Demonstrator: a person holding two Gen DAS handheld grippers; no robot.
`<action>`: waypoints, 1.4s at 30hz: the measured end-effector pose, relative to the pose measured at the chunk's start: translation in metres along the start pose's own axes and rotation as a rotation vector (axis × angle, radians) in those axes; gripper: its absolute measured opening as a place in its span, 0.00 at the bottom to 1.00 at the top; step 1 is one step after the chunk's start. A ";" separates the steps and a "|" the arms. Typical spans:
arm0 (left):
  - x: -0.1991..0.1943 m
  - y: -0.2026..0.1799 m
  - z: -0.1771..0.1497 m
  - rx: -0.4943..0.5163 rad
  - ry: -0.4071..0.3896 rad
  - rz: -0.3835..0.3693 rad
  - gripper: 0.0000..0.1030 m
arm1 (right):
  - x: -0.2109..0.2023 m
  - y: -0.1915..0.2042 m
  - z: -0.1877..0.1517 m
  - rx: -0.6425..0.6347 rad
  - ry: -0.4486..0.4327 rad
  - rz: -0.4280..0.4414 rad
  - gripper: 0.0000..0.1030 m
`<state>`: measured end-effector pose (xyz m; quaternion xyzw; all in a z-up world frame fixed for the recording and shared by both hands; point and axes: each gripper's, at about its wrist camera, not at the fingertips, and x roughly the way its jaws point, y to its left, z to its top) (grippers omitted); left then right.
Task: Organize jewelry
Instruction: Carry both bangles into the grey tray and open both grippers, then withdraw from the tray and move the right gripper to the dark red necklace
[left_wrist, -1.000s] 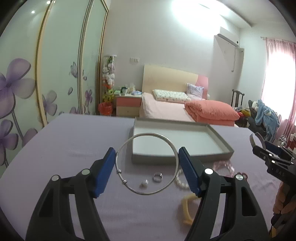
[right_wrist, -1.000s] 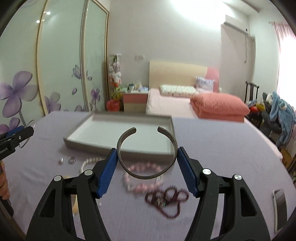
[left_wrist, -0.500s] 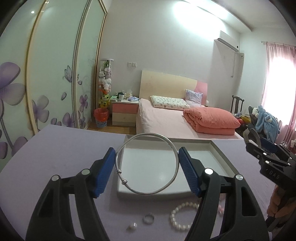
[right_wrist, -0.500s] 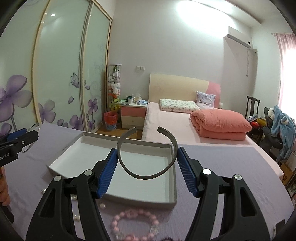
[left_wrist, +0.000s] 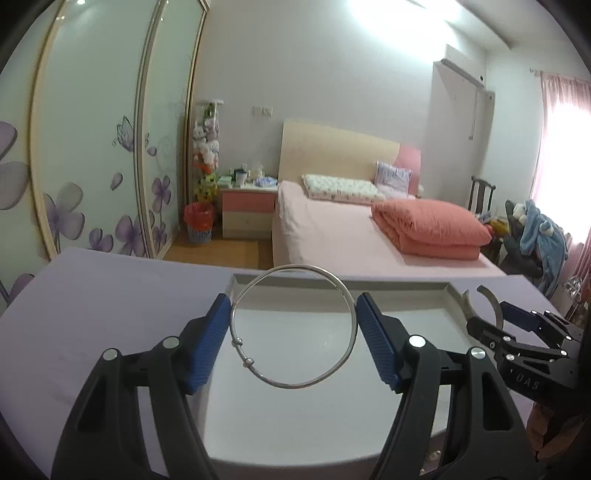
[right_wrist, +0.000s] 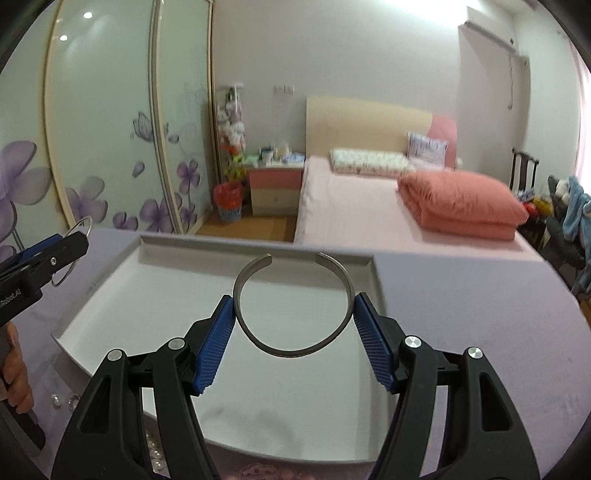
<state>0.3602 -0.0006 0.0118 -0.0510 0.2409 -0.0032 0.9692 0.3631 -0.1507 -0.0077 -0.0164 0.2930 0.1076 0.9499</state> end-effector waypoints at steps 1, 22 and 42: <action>0.006 -0.001 -0.001 0.001 0.015 -0.003 0.66 | 0.003 0.002 -0.001 0.001 0.014 0.000 0.64; 0.053 0.004 -0.009 -0.022 0.126 -0.018 0.67 | 0.007 0.004 0.002 -0.006 0.048 0.021 0.78; 0.017 0.019 -0.009 -0.037 0.085 0.006 0.70 | -0.030 -0.023 -0.002 0.042 -0.010 -0.022 0.78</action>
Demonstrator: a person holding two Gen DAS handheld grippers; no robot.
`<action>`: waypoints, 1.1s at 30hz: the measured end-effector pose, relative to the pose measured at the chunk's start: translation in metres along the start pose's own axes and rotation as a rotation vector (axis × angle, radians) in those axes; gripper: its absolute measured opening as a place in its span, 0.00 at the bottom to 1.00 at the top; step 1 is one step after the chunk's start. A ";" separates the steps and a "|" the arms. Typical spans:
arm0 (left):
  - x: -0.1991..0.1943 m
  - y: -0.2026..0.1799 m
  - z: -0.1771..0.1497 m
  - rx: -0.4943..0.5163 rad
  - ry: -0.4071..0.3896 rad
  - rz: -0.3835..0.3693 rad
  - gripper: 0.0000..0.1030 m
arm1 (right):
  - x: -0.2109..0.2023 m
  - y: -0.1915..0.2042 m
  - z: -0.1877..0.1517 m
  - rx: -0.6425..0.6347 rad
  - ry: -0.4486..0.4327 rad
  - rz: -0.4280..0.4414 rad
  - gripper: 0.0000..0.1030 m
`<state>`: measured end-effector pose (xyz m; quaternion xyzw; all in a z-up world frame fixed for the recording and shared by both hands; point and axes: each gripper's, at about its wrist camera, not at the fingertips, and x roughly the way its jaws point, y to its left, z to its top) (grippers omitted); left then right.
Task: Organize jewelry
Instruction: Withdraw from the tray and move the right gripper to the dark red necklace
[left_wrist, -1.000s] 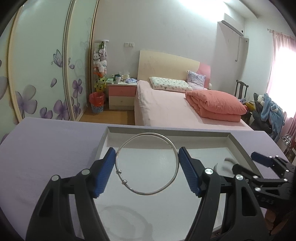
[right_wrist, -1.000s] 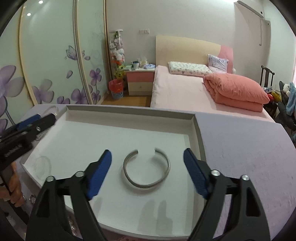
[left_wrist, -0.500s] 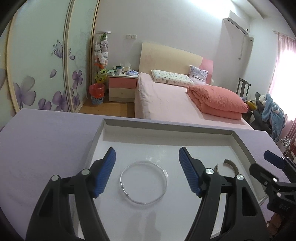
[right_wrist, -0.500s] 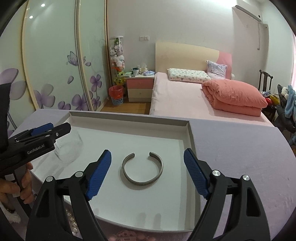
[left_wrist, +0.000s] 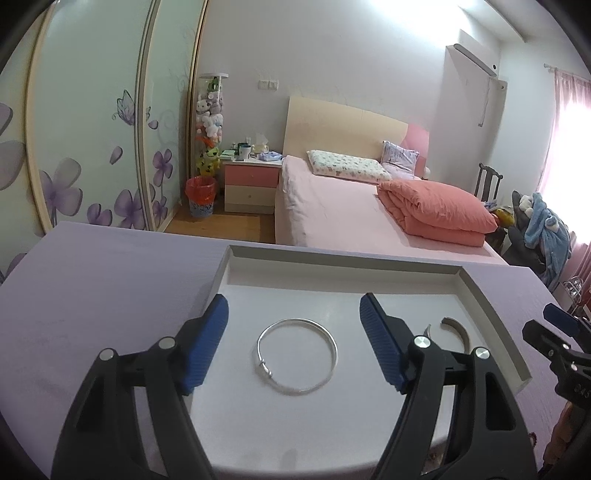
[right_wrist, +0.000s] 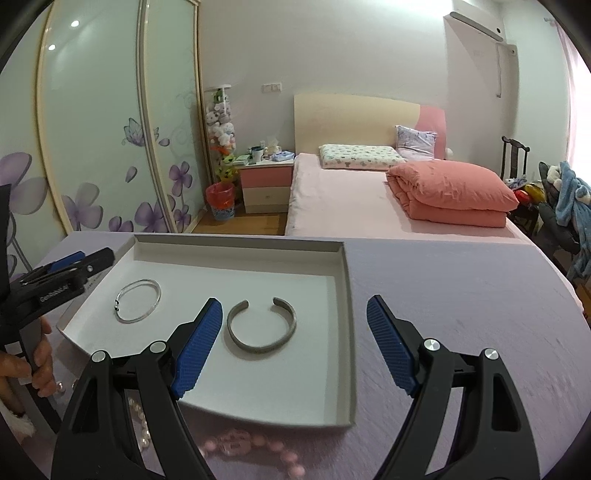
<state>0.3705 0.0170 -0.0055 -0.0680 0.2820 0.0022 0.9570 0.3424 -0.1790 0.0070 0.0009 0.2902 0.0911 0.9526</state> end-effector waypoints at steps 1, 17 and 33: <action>-0.005 0.001 -0.001 -0.002 -0.002 -0.001 0.70 | -0.003 -0.001 -0.002 0.003 -0.001 -0.002 0.78; -0.116 0.008 -0.071 0.053 -0.021 -0.046 0.76 | -0.079 -0.031 -0.068 0.036 0.049 -0.052 0.78; -0.147 0.020 -0.094 0.018 -0.006 -0.090 0.78 | -0.057 -0.010 -0.116 -0.034 0.313 -0.047 0.92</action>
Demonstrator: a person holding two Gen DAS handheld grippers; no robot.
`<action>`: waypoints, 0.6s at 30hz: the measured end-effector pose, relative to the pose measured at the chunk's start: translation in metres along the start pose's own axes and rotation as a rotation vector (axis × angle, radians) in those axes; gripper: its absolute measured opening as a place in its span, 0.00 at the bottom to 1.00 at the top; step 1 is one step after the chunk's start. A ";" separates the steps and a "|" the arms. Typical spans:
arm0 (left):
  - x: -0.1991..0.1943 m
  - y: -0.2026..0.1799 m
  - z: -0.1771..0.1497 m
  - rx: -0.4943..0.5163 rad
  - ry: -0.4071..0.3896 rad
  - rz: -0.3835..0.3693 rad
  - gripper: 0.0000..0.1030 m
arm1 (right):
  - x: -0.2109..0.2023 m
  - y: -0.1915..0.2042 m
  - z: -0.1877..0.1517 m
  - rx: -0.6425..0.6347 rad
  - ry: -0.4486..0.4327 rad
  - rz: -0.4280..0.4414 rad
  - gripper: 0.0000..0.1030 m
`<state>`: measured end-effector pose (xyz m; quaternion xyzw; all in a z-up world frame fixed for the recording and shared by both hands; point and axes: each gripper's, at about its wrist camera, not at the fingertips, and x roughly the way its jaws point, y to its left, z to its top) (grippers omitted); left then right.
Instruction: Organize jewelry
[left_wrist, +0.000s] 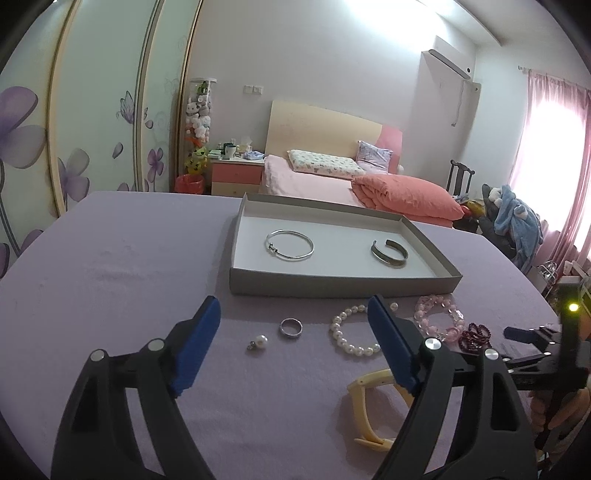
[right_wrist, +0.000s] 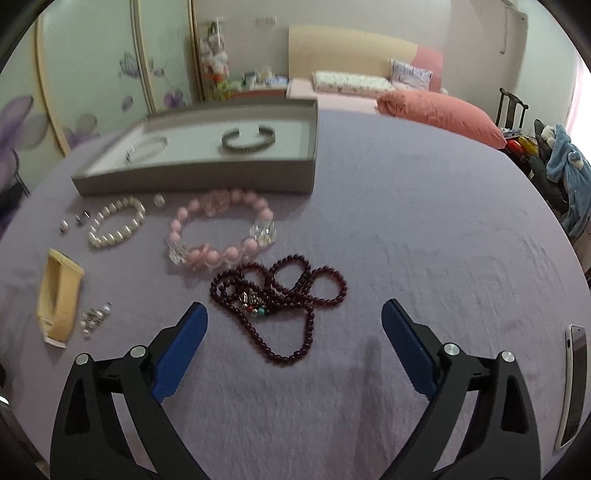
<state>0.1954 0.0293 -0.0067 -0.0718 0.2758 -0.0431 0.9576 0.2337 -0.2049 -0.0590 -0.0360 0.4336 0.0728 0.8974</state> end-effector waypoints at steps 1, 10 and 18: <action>0.000 0.000 -0.001 -0.002 0.002 -0.002 0.78 | 0.004 0.001 0.001 -0.004 0.019 -0.011 0.93; -0.002 -0.005 -0.012 -0.013 0.042 -0.050 0.80 | 0.008 0.000 0.009 0.020 0.012 0.013 0.66; 0.004 -0.026 -0.031 -0.006 0.123 -0.112 0.84 | -0.005 -0.006 -0.003 0.050 -0.012 0.040 0.13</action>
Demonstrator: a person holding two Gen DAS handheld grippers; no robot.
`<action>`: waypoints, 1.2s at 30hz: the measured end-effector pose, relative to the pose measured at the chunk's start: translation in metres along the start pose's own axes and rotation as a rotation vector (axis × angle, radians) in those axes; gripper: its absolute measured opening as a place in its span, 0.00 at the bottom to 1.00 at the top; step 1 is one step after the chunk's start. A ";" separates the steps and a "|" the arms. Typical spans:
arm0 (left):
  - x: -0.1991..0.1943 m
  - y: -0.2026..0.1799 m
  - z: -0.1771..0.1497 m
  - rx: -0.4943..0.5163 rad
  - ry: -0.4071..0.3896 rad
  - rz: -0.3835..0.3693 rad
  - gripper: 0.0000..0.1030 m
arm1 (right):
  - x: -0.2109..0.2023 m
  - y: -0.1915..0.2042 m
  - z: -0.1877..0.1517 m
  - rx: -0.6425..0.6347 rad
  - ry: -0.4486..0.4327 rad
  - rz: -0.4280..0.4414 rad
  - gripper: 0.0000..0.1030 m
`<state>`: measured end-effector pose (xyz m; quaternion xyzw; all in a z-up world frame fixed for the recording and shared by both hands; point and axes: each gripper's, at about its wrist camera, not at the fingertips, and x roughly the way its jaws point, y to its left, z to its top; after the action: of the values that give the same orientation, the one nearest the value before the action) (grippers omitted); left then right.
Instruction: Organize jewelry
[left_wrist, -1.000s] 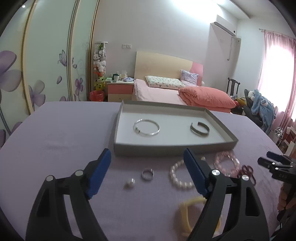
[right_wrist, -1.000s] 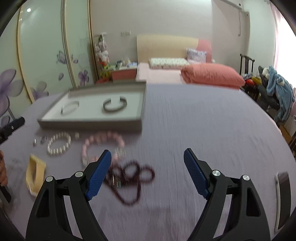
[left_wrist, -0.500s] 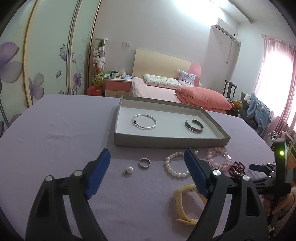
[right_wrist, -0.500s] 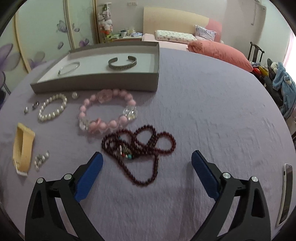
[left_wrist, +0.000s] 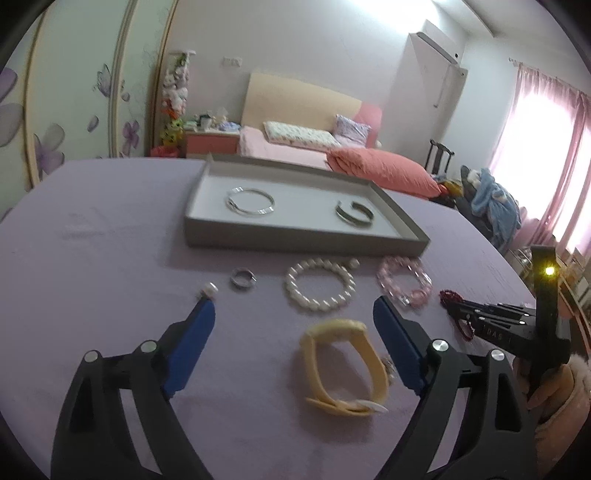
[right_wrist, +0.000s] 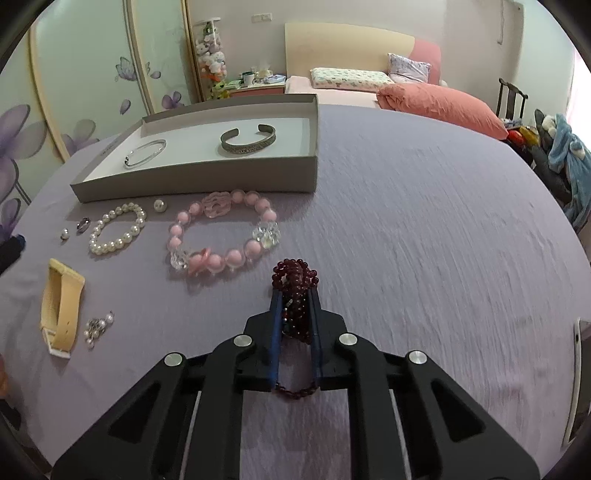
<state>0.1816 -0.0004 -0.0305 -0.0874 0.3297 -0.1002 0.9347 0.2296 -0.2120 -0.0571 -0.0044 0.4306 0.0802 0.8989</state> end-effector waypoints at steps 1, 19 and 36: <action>0.002 -0.002 -0.001 0.003 0.009 -0.005 0.85 | -0.003 -0.001 -0.004 0.001 -0.001 0.002 0.13; 0.046 -0.035 -0.015 0.064 0.184 0.095 0.90 | -0.020 -0.014 -0.013 0.059 -0.054 0.001 0.10; 0.052 -0.038 -0.017 0.060 0.211 0.105 0.83 | -0.015 -0.009 -0.016 0.019 -0.013 -0.002 0.63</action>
<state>0.2052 -0.0515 -0.0656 -0.0309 0.4272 -0.0693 0.9009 0.2094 -0.2240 -0.0565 0.0045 0.4255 0.0753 0.9018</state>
